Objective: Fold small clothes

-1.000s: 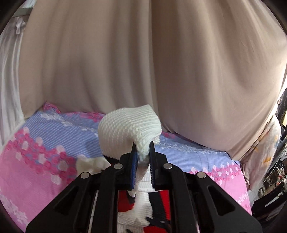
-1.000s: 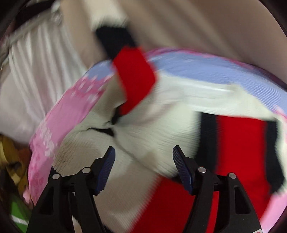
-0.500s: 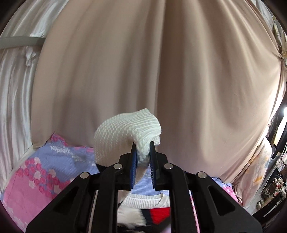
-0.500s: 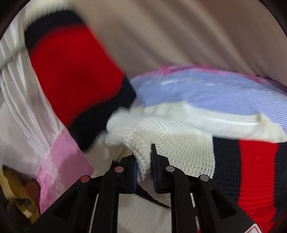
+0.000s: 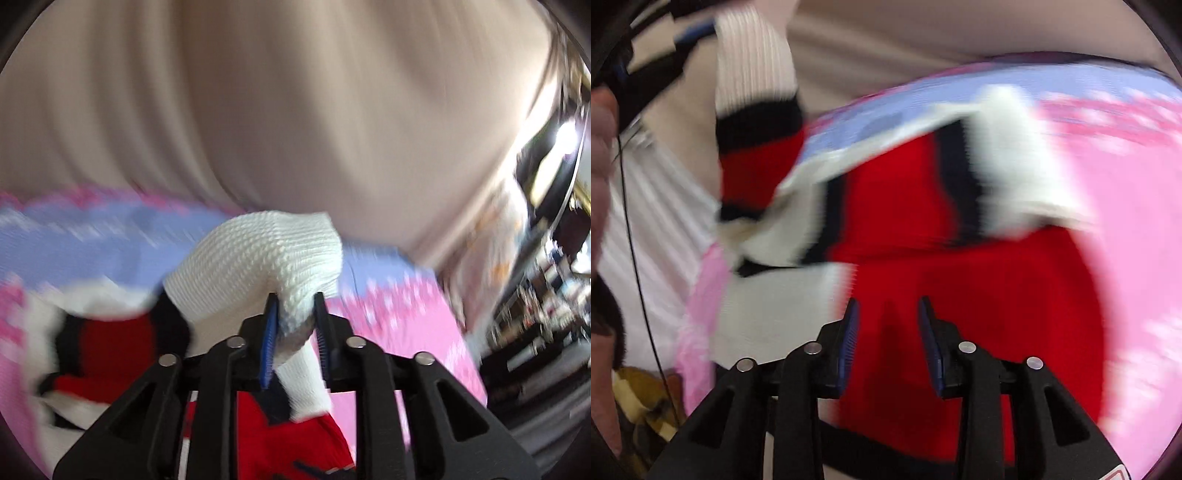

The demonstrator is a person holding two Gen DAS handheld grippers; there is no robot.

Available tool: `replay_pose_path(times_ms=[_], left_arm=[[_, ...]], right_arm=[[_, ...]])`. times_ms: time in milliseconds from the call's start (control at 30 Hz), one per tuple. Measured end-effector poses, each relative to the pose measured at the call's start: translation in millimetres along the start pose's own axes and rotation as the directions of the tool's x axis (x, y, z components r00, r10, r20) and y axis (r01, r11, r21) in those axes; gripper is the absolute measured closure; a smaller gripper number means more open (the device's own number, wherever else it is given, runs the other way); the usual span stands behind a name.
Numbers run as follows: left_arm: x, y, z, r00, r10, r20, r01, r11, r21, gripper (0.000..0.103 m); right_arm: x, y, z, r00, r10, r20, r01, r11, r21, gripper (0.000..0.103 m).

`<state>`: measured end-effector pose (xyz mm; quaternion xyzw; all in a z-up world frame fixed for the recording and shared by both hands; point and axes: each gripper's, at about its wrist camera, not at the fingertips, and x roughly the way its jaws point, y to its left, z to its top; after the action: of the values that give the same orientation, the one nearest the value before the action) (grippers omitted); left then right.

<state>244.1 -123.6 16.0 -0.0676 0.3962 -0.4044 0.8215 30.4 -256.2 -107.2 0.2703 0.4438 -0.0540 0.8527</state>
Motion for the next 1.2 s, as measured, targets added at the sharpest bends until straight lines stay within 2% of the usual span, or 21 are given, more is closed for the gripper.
replay_pose_path(times_ms=[33,100,167,267,367,433,533,567,600,633,700,800,867,900,933,967,1033,1100,1167,1200], left_arm=[[23.6,-6.1,-16.4,0.999,0.016,-0.044,-0.016,1.0,0.003,0.068],[63.4,-5.7,-56.7,0.989,0.083,-0.121,-0.086,0.996,-0.017,0.069],[72.0,0.1,-87.0,0.979,0.126,-0.158,-0.136,0.989,-0.056,0.069],[48.5,13.1,-109.2,0.979,0.155,-0.135,-0.171,0.977,-0.124,0.065],[17.1,30.6,-120.4,0.971,0.217,-0.101,-0.231,0.961,-0.154,0.062],[-3.6,44.7,-123.8,0.96,0.268,-0.085,-0.279,0.944,-0.176,0.061],[-30.8,71.2,-128.7,0.928,0.368,-0.052,-0.37,0.901,-0.225,0.059],[-38.9,81.1,-130.4,0.919,0.391,-0.052,-0.391,0.886,-0.248,0.059],[-49.0,94.9,-133.9,0.907,0.418,-0.054,-0.416,0.864,-0.283,0.059],[-56.6,106.4,-137.2,0.898,0.436,-0.057,-0.431,0.847,-0.312,0.059],[-69.3,125.9,-142.4,0.88,0.471,-0.067,-0.464,0.818,-0.34,0.059],[-78.4,147.7,-153.8,0.847,0.524,-0.089,-0.518,0.778,-0.356,0.058],[-77.8,161.7,-163.5,0.828,0.549,-0.113,-0.549,0.754,-0.361,0.058],[-78.4,166.2,-168.0,0.824,0.553,-0.122,-0.555,0.747,-0.366,0.058],[-78.4,169.5,-173.2,0.822,0.555,-0.13,-0.559,0.74,-0.375,0.058],[-81.0,171.1,-177.8,0.818,0.558,-0.137,-0.564,0.731,-0.384,0.058],[-101.2,170.9,-189.5,0.824,0.553,-0.126,-0.553,0.735,-0.393,0.058],[-124.8,168.2,-204.0,0.82,0.558,-0.128,-0.56,0.736,-0.381,0.058],[-147.9,165.0,-223.0,0.825,0.546,-0.145,-0.556,0.741,-0.376,0.058],[-156.8,162.7,-232.5,0.825,0.543,-0.155,-0.558,0.741,-0.374,0.058]], right_arm=[[-8.7,-19.0,0.9,1.0,-0.024,0.011,0.024,0.999,0.035,0.064],[-19.7,-45.1,4.1,0.999,-0.045,0.026,0.043,0.995,0.092,0.064],[-30.8,-53.9,18.4,0.998,-0.007,0.069,-0.001,0.993,0.114,0.063],[-26.4,-55.3,45.9,0.994,0.061,0.089,-0.07,0.992,0.104,0.055],[-3.6,-45.9,79.8,0.989,0.127,0.073,-0.132,0.989,0.068,0.053],[23.8,-32.9,96.1,0.995,0.09,0.033,-0.091,0.996,0.026,0.053],[63.1,-27.3,108.8,0.999,-0.038,-0.016,0.038,0.999,-0.011,0.053],[74.2,-30.3,110.7,0.998,-0.05,-0.03,0.05,0.999,0.002,0.054],[81.0,-31.7,112.3,0.998,-0.043,-0.037,0.043,0.999,0.013,0.059],[82.2,-30.6,113.9,0.999,-0.031,-0.037,0.032,0.999,0.013,0.091],[70.9,-26.6,118.9,1.0,0.002,-0.012,-0.002,1.0,0.009,0.093],[44.6,-32.1,123.3,0.997,-0.039,0.065,0.04,0.999,-0.006,0.093],[52.2,-48.5,120.7,0.997,-0.08,0.022,0.08,0.997,0.019,0.091],[57.8,-56.9,115.7,0.997,-0.075,-0.024,0.075,0.996,0.037,0.091],[50.8,-61.4,111.1,0.999,-0.037,-0.018,0.039,0.997,0.064,0.09],[40.9,-62.3,108.8,1.0,-0.02,-0.004,0.02,0.996,0.084,0.081],[3.1,-58.5,94.5,0.999,-0.013,0.035,0.01,0.997,0.083,0.077],[-39.8,-59.0,63.5,0.999,0.019,0.05,-0.023,0.996,0.08,0.066],[-76.5,-65.3,16.7,1.0,0.023,0.009,-0.023,0.996,0.092,0.053],[-86.7,-65.4,-3.3,1.0,0.017,-0.021,-0.015,0.995,0.094,0.052]])
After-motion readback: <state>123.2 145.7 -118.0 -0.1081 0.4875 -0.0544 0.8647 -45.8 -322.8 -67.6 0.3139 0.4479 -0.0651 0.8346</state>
